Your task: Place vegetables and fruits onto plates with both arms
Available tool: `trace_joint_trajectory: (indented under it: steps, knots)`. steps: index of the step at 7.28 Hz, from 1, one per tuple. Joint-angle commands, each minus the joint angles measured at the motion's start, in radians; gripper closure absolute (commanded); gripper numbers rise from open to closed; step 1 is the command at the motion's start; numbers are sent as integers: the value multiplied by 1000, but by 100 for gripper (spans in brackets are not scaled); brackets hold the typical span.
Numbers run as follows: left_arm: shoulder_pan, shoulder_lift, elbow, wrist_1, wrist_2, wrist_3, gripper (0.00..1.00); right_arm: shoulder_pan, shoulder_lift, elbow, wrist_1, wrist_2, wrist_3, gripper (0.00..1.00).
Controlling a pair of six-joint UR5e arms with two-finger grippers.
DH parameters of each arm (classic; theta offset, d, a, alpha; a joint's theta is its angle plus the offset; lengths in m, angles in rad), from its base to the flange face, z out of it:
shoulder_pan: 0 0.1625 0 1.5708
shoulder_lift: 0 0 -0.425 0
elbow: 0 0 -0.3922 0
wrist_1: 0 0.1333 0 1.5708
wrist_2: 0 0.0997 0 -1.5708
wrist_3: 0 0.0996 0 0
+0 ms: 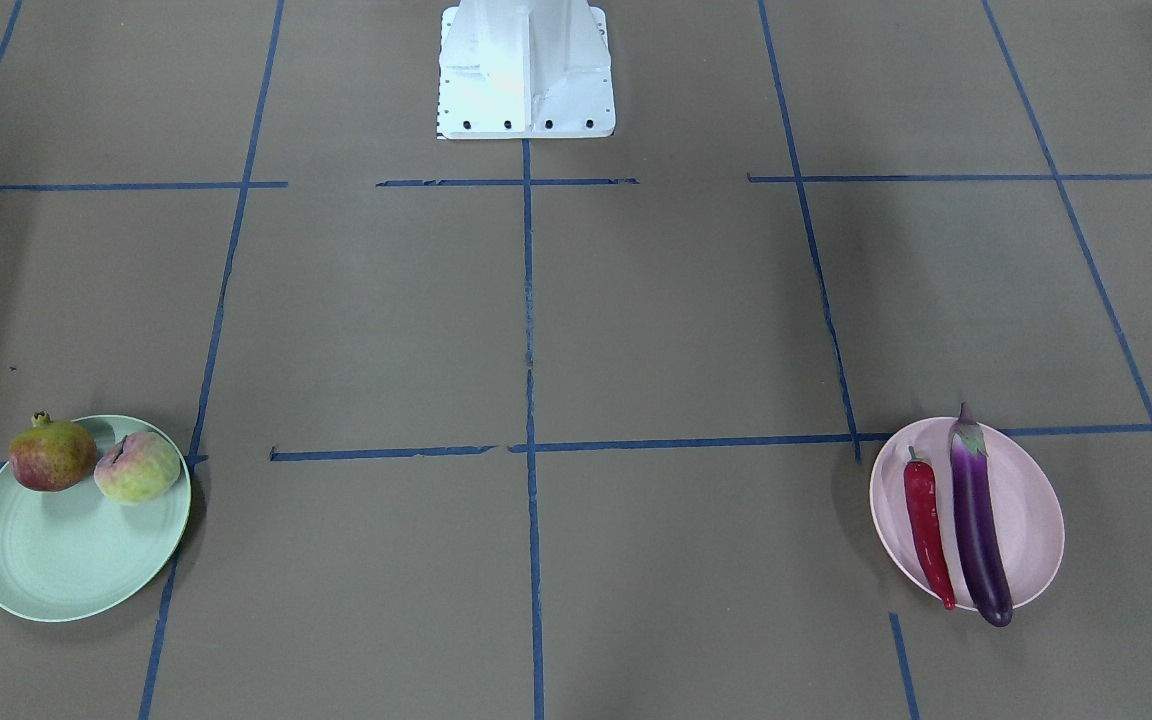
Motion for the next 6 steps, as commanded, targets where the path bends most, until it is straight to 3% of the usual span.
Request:
trace_joint_trajectory:
  steps: [1,6]
  knots:
    - [-12,46,-46,-8,-1,7,0,0,0,5,2,2,-9,0]
    - [-14,92,-45,-5,13,-1,0,0,-26,8,3,1,-19,0]
